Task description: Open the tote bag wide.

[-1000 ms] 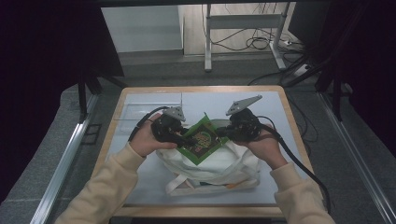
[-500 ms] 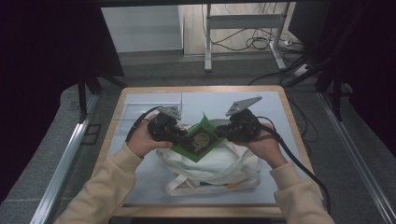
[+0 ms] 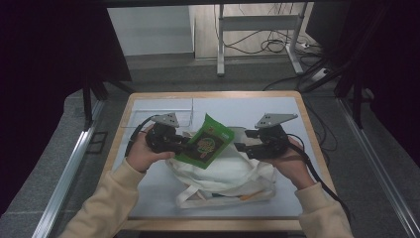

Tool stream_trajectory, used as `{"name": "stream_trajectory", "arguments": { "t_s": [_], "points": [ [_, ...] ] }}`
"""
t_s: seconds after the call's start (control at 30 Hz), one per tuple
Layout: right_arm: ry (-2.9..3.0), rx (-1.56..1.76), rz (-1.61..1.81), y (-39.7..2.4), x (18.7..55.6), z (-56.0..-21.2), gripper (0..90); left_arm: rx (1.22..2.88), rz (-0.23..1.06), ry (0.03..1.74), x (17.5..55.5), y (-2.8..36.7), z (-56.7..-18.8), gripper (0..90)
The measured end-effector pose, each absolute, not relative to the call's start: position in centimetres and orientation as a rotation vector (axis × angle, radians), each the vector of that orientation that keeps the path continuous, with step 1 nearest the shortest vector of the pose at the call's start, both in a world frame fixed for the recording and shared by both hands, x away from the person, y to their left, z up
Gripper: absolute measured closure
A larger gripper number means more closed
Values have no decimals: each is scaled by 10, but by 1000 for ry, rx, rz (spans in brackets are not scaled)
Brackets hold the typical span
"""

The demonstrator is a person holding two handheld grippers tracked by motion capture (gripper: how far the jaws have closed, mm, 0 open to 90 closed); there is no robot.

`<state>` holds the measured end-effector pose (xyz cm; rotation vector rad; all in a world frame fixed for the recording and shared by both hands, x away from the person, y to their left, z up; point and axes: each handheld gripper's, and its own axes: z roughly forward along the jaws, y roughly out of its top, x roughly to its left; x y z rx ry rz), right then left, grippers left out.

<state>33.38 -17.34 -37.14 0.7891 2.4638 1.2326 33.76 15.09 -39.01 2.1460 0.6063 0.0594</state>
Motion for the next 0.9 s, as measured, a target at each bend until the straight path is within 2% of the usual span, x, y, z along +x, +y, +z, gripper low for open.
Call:
{"name": "stream_trajectory", "arguments": {
  "t_s": [0.37,0.9],
  "points": [
    [2472,826,1256,-180,331,-381,398,2044,104,603,324,162,-386,720],
    [2516,839,1359,-166,327,-405,386,1973,104,632,323,163,-398,719]
  ]
}}
